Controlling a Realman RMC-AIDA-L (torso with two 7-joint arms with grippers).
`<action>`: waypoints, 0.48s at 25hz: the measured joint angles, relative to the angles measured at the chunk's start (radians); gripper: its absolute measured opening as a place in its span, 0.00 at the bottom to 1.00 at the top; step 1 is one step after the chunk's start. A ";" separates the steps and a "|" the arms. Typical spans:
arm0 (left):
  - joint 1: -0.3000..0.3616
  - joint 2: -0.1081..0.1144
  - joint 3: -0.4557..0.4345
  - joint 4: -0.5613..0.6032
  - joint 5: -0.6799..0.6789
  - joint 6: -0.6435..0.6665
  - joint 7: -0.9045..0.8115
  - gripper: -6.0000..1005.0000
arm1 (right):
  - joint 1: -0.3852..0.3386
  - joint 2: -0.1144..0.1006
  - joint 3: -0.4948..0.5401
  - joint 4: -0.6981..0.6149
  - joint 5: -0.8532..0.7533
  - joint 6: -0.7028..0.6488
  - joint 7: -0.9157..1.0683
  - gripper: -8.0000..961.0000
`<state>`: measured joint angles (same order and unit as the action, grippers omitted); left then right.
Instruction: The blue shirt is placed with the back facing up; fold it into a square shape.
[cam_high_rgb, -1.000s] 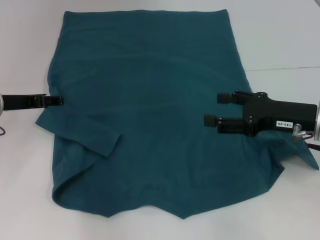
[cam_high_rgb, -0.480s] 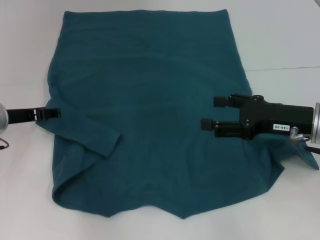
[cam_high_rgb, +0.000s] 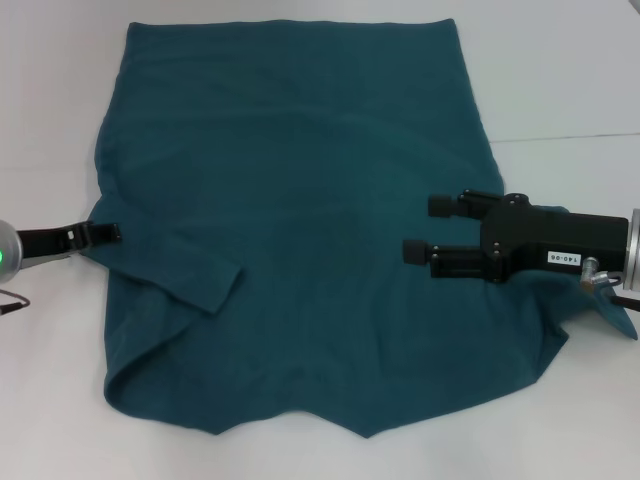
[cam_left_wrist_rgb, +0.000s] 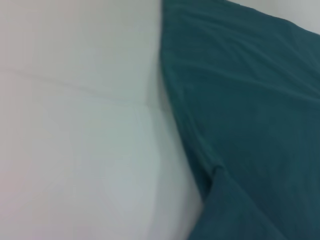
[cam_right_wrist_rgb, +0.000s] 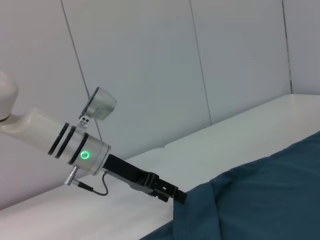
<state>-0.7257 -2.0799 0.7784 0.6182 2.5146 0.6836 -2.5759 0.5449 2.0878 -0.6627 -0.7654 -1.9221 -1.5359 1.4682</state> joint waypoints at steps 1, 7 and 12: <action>0.000 0.001 -0.008 -0.005 0.000 0.000 -0.006 0.81 | 0.000 0.000 0.000 0.000 0.000 0.000 0.000 0.95; 0.002 0.002 -0.028 -0.030 0.001 0.000 -0.013 0.81 | 0.006 0.000 0.000 0.000 0.000 -0.001 -0.002 0.95; -0.005 0.003 -0.043 -0.054 -0.005 0.002 -0.015 0.81 | 0.007 0.000 0.000 0.001 0.000 -0.001 -0.003 0.95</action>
<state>-0.7307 -2.0770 0.7358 0.5646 2.5092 0.6853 -2.5913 0.5519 2.0878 -0.6626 -0.7649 -1.9221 -1.5371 1.4649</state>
